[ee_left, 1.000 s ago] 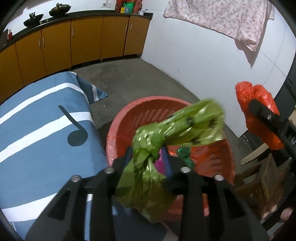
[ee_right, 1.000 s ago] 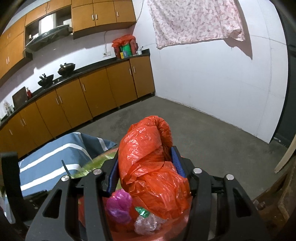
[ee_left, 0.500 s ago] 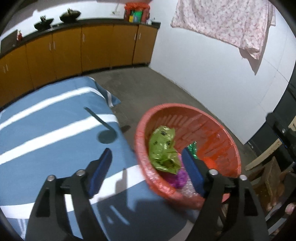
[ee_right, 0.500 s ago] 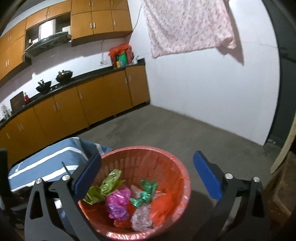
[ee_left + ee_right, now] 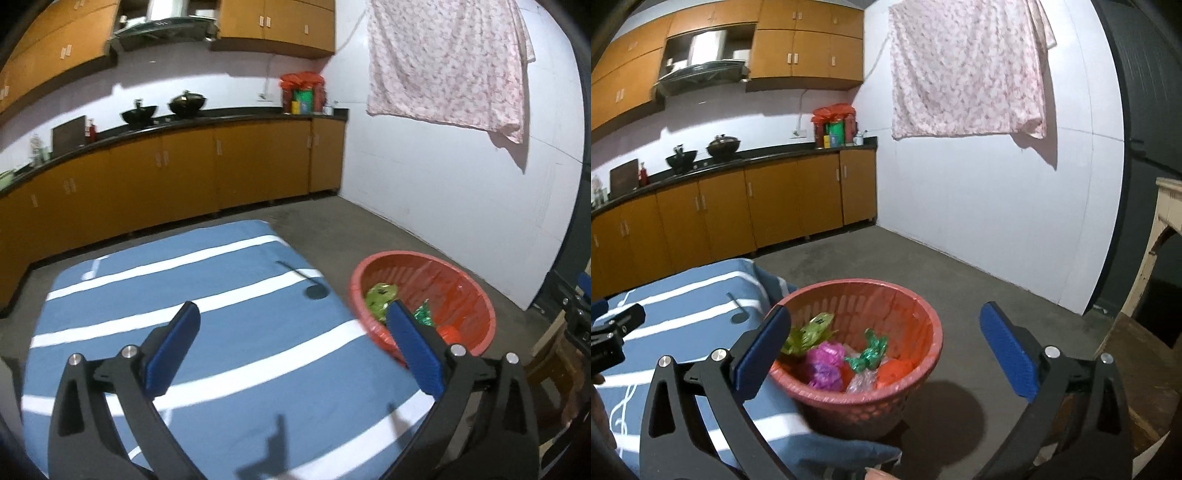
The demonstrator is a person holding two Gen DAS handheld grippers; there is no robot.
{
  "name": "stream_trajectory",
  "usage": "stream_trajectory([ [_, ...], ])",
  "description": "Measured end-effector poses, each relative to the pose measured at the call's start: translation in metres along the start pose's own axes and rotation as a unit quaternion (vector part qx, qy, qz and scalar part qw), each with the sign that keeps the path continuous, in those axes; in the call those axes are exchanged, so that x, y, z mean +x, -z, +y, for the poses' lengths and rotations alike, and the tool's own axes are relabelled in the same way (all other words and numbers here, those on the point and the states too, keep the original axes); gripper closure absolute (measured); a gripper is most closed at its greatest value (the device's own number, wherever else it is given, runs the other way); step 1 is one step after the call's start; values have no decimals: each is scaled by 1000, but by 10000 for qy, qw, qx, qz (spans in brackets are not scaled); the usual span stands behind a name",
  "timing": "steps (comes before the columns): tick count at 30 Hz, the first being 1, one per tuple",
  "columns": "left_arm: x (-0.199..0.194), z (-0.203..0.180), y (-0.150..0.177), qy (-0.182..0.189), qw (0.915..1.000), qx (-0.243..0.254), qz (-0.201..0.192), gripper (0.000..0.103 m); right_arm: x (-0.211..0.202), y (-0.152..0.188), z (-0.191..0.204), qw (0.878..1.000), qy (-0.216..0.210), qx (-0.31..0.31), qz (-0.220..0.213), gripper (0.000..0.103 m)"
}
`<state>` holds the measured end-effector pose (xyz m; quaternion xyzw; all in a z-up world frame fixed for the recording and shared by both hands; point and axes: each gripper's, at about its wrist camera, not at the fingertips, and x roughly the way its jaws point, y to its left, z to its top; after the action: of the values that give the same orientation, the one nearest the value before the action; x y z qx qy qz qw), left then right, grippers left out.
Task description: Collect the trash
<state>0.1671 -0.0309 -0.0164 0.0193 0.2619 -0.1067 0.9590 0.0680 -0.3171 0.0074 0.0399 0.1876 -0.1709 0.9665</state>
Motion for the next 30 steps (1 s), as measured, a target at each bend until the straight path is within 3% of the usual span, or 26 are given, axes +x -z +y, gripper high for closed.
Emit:
stream_trajectory([
  [10,-77,37,42,-815,9965,-116,-120,4,-59,18,34,9978,-481,-410,-195,2],
  [20,-135,47,66,-1110,9925,-184,-485,4,-92,36,52,9952,-782,-565,-153,2],
  [30,-162,45,75,-1140,9907,-171,-726,4,-113,46,54,9954,-726,-599,-190,2],
])
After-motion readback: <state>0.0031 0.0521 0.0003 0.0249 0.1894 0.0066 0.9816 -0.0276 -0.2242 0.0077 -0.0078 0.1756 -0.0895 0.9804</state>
